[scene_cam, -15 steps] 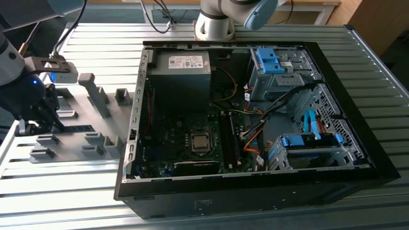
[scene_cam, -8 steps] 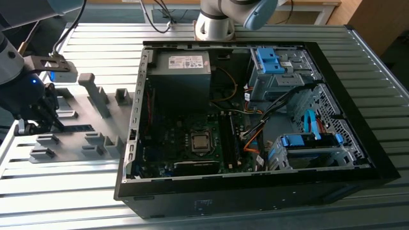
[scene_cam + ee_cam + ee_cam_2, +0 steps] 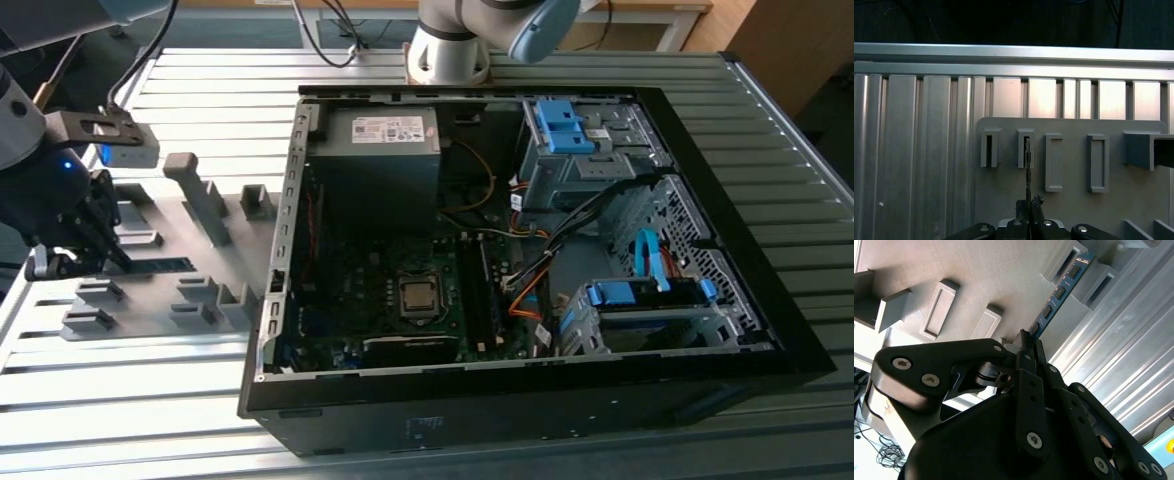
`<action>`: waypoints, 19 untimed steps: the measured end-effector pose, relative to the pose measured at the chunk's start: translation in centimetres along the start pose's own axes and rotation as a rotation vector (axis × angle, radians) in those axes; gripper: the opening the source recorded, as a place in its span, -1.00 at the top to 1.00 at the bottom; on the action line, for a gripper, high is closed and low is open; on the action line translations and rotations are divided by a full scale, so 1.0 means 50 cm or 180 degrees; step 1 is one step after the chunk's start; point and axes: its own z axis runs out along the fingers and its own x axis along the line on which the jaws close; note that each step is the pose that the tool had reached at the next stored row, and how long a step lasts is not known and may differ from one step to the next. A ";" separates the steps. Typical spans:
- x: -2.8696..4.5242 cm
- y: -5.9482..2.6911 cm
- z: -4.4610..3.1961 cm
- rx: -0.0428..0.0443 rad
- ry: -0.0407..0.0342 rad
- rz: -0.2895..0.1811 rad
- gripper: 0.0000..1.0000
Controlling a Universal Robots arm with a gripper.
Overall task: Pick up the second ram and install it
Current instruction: 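Pick up the second ram and move it above second insertion slot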
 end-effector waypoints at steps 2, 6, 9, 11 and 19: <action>0.000 0.000 -0.001 0.0000 0.0000 0.0000 0.72; 0.000 0.000 -0.003 0.0000 0.0000 0.0000 0.72; 0.000 0.000 -0.005 0.0000 0.0000 0.0000 0.72; 0.000 0.000 -0.006 0.0000 0.0000 0.0000 0.72; 0.000 0.000 -0.012 0.0000 0.0000 0.0000 0.72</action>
